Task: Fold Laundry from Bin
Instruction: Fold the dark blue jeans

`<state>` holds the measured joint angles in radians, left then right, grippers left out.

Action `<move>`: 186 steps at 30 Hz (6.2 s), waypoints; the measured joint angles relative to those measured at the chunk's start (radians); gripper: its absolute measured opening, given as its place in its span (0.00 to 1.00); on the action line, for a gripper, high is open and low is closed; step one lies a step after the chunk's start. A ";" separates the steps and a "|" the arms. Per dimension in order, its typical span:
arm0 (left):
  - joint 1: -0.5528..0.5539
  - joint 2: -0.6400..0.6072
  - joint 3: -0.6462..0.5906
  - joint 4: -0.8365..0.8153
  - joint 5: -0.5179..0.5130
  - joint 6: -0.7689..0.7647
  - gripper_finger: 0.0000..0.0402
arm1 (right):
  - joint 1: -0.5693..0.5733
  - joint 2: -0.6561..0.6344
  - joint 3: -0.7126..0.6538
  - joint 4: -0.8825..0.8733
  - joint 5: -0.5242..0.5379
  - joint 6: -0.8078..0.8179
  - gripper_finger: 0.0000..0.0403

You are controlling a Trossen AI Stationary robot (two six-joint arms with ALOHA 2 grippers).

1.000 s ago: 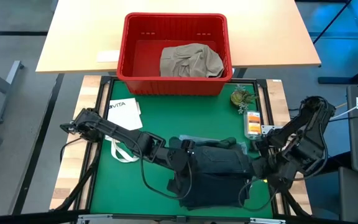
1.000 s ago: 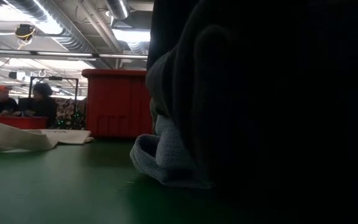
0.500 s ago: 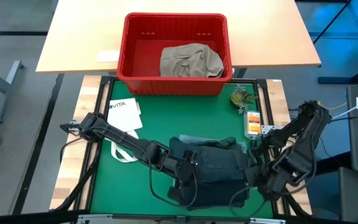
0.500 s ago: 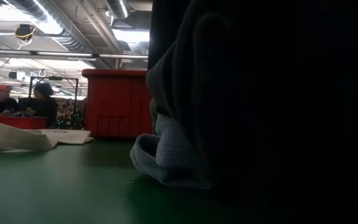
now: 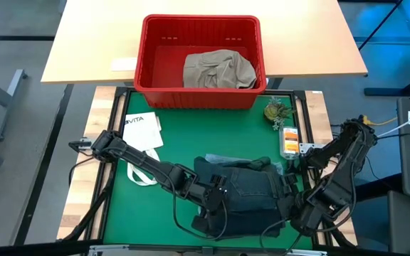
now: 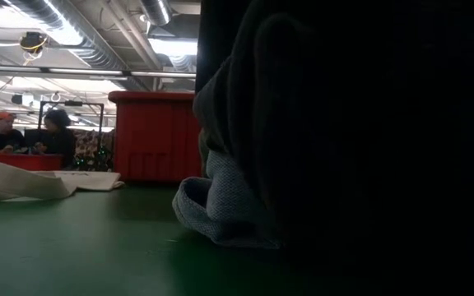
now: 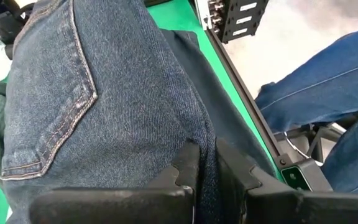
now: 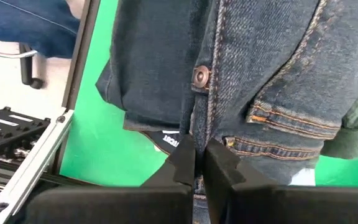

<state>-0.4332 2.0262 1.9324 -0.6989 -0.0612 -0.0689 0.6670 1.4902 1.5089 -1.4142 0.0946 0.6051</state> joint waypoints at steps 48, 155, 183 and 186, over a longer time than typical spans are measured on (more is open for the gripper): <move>0.196 -0.067 -0.002 -0.001 0.013 0.049 0.06 | 0.079 0.078 -0.380 0.679 0.617 0.319 0.45; 0.232 -0.126 0.001 0.007 -0.027 0.106 0.06 | -0.249 -0.033 0.028 -0.162 0.639 -0.053 0.03; 0.188 -0.206 0.000 0.017 0.008 0.104 0.06 | -0.248 -0.063 0.215 -0.155 0.412 -0.130 0.01; 0.175 -0.200 0.000 0.021 0.018 0.105 0.06 | -0.222 -0.062 0.211 -0.148 0.390 -0.105 0.01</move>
<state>-0.2583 1.8261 1.9327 -0.6782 -0.0429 0.0358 0.4448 1.4278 1.7201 -1.5625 0.4843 0.5002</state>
